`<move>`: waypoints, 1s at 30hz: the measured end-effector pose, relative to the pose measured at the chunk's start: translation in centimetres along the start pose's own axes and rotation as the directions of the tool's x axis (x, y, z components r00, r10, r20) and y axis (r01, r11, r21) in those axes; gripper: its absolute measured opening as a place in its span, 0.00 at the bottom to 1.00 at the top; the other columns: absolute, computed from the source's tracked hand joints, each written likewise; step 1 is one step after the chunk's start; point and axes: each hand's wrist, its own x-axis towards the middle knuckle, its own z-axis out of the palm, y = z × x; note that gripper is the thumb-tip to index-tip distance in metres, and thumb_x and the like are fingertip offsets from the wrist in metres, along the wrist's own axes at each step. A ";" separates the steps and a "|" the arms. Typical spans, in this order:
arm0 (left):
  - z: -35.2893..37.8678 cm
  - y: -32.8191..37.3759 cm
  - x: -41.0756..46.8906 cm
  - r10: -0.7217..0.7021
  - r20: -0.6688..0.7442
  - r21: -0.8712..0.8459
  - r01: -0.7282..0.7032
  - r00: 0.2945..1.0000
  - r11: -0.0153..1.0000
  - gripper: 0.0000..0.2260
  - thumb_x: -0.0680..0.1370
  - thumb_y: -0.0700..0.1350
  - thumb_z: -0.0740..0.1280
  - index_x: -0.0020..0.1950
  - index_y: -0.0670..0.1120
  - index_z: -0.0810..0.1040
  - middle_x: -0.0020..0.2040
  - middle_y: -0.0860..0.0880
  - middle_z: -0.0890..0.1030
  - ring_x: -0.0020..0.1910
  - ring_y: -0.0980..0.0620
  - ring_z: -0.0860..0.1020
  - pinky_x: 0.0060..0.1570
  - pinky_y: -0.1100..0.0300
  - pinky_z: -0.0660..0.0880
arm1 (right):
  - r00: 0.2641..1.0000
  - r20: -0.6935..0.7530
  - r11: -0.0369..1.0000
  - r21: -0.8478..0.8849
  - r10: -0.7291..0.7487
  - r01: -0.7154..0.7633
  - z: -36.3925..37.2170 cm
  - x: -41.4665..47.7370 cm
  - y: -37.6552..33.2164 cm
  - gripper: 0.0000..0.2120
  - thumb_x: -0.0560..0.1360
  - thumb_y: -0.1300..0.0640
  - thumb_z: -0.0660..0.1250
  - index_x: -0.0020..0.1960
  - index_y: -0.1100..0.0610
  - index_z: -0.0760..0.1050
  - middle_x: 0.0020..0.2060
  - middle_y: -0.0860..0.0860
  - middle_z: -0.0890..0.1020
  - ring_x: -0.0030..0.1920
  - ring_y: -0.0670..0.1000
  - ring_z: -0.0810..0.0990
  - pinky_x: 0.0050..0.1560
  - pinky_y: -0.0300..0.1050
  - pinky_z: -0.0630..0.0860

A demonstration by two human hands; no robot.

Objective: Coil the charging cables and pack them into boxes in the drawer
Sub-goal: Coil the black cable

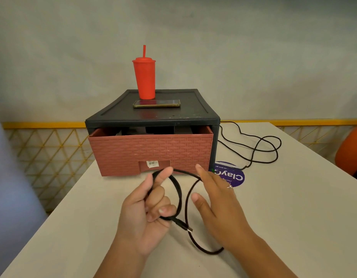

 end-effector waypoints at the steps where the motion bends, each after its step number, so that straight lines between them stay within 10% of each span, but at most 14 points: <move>1: 0.1 -0.2 -0.1 -0.049 0.006 0.023 0.049 0.999 0.999 0.26 0.52 0.45 0.83 0.47 0.39 0.83 0.23 0.54 0.52 0.20 0.57 0.50 0.18 0.65 0.68 | 1.000 -0.012 0.993 0.119 -0.019 0.020 0.0 -0.1 -0.1 0.24 0.75 0.34 0.46 0.70 0.34 0.51 0.65 0.33 0.64 0.65 0.38 0.63 0.65 0.33 0.57; 8: 1.9 -1.3 -0.6 -0.174 -0.078 0.128 0.183 0.982 0.975 0.14 0.68 0.47 0.64 0.39 0.39 0.84 0.23 0.53 0.49 0.21 0.56 0.48 0.16 0.68 0.61 | 0.999 0.041 0.752 0.657 0.035 -0.053 -0.2 -0.3 -1.1 0.19 0.72 0.37 0.57 0.60 0.42 0.74 0.46 0.39 0.81 0.47 0.39 0.79 0.49 0.30 0.71; 15: 0.6 -0.5 -0.2 -0.139 0.014 0.011 0.138 0.990 0.990 0.22 0.53 0.44 0.83 0.43 0.38 0.83 0.23 0.53 0.51 0.20 0.57 0.50 0.17 0.66 0.66 | 0.975 0.175 0.705 0.675 0.134 -0.218 1.3 -0.4 -2.4 0.14 0.73 0.47 0.55 0.52 0.46 0.76 0.25 0.45 0.74 0.28 0.40 0.72 0.32 0.28 0.66; 24: 1.2 -1.5 -0.1 -0.280 -0.156 0.268 0.313 0.947 0.911 0.11 0.69 0.48 0.64 0.31 0.42 0.76 0.19 0.54 0.57 0.14 0.59 0.56 0.17 0.68 0.61 | 0.983 0.133 0.696 0.695 0.123 -0.181 0.4 -0.2 -1.5 0.18 0.75 0.46 0.55 0.44 0.61 0.73 0.29 0.44 0.76 0.30 0.41 0.69 0.33 0.30 0.66; 30: 1.6 -1.9 -0.2 -0.267 -0.199 0.343 0.323 0.943 0.882 0.13 0.71 0.50 0.63 0.29 0.45 0.72 0.21 0.54 0.55 0.16 0.59 0.54 0.18 0.68 0.60 | 0.982 0.059 0.759 0.627 0.178 -0.175 0.5 -0.5 -2.1 0.18 0.77 0.43 0.54 0.33 0.48 0.72 0.26 0.41 0.75 0.29 0.43 0.67 0.32 0.35 0.64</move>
